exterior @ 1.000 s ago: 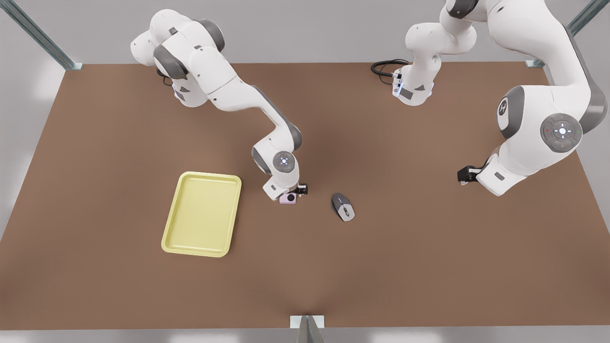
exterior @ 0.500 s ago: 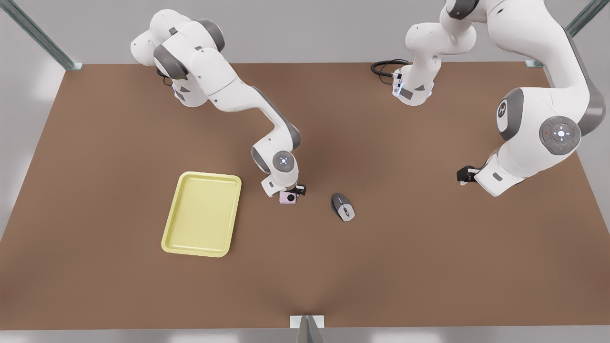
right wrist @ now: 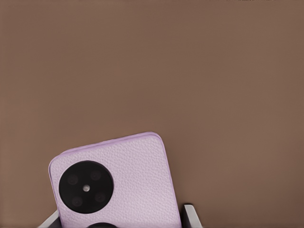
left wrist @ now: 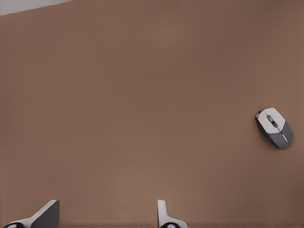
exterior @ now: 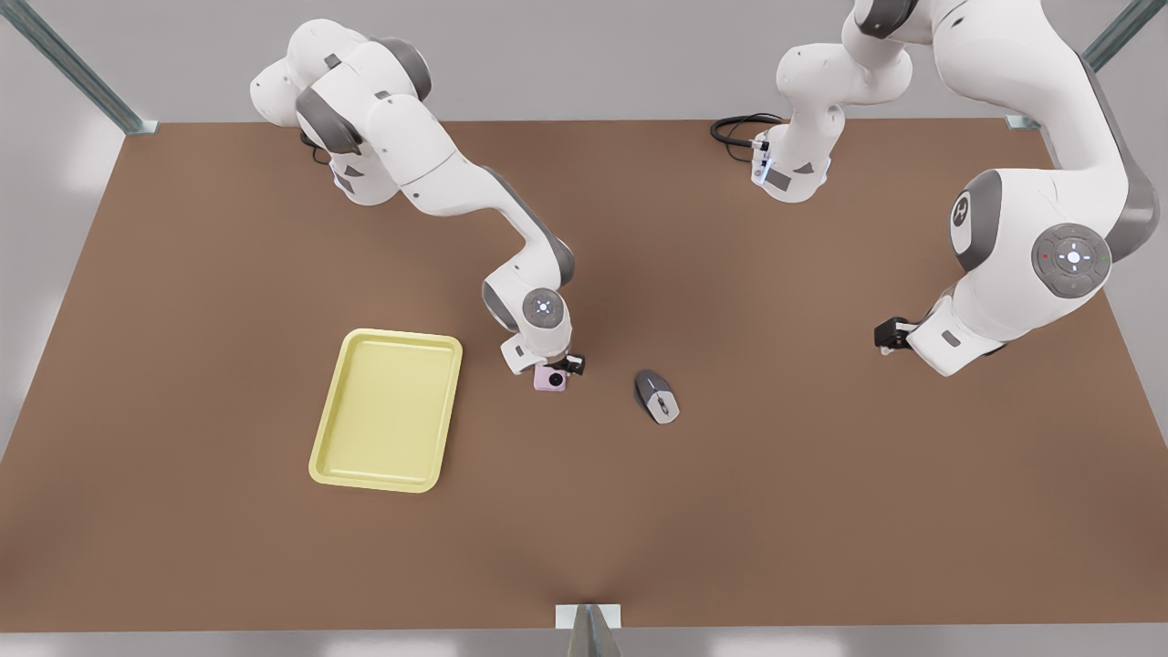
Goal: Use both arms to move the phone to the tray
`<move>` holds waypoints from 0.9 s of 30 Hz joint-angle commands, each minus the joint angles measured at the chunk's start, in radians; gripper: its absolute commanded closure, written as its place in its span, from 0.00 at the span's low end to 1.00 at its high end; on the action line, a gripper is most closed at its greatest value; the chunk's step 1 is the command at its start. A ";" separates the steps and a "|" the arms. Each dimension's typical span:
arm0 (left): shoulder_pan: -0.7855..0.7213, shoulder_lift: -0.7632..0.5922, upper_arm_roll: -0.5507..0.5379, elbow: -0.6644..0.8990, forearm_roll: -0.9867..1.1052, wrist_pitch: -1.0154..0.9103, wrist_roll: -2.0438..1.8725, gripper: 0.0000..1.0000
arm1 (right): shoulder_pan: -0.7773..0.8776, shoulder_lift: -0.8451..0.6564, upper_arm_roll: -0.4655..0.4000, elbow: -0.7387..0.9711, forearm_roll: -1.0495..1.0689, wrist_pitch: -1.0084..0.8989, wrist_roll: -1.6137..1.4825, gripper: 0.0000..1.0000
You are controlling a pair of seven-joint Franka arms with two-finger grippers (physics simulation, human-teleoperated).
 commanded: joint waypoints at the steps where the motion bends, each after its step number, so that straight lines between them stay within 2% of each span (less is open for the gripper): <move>1: 0.000 -0.002 0.000 0.001 0.001 -0.001 0.016 0.00 | 0.000 -0.001 0.000 0.000 -0.003 0.002 0.043 0.21; 2: 0.000 -0.002 0.000 0.001 0.001 -0.001 0.017 0.00 | 0.000 -0.001 0.000 0.000 -0.003 0.002 0.042 0.26; 19: 0.000 -0.003 0.000 0.002 -0.001 -0.001 0.016 0.00 | -0.002 -0.013 0.000 0.002 -0.002 -0.011 0.032 0.31; 24: -0.002 -0.005 0.000 0.002 -0.003 -0.001 0.011 0.00 | -0.054 -0.105 -0.003 -0.010 0.000 -0.109 -0.089 0.31; 27: -0.002 -0.006 0.000 0.002 -0.004 -0.003 0.011 0.00 | -0.221 -0.248 -0.003 -0.191 0.000 -0.098 -0.363 0.31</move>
